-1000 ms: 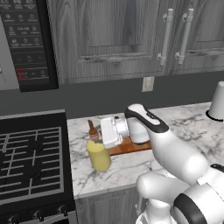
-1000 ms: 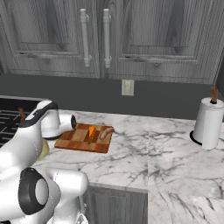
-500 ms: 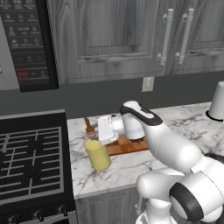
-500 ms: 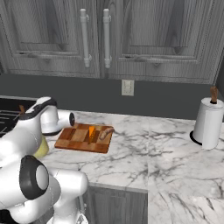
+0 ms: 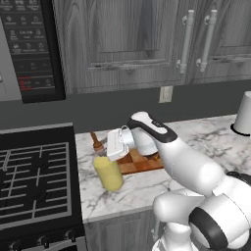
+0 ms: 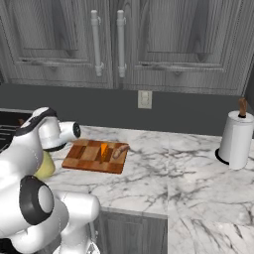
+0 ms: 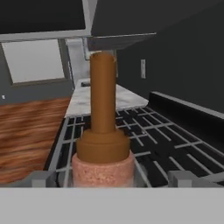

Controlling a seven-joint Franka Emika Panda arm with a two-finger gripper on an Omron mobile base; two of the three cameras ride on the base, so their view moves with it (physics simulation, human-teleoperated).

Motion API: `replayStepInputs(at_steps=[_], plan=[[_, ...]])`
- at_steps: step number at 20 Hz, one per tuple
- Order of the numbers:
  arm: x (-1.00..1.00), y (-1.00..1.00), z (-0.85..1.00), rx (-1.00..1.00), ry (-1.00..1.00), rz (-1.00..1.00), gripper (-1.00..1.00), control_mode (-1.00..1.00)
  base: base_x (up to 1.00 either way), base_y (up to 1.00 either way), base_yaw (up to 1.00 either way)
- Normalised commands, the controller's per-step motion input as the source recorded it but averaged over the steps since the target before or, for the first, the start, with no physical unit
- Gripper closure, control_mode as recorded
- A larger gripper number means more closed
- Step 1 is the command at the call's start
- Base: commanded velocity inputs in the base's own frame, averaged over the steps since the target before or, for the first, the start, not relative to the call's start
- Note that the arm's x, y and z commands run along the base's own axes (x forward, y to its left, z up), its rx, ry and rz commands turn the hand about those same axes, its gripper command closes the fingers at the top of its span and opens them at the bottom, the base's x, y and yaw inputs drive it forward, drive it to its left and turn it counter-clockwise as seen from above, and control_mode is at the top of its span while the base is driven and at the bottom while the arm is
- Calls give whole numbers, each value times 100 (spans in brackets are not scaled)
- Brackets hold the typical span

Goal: Retrieve the reheated potato from the microwave, then place the potato, cheese, and condiment on the cutting board.

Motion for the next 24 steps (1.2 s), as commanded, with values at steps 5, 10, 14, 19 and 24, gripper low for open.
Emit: replayStepInputs(at_steps=[5, 10, 14, 19, 24], plan=[[-20, -9, -51, -8, 0, -7, 100, -100, 0, 0, 0], [-32, -32, -36, 0, -8, -4, 100, -100, 0, 0, 0], [-31, -37, -20, 3, -15, 0, 100, -100, 0, 0, 0], [-7, -20, 15, 5, -11, 0, 100, -100, 0, 0, 0], [8, -22, 46, 14, 0, -3, 100, -100, 0, 0, 0]])
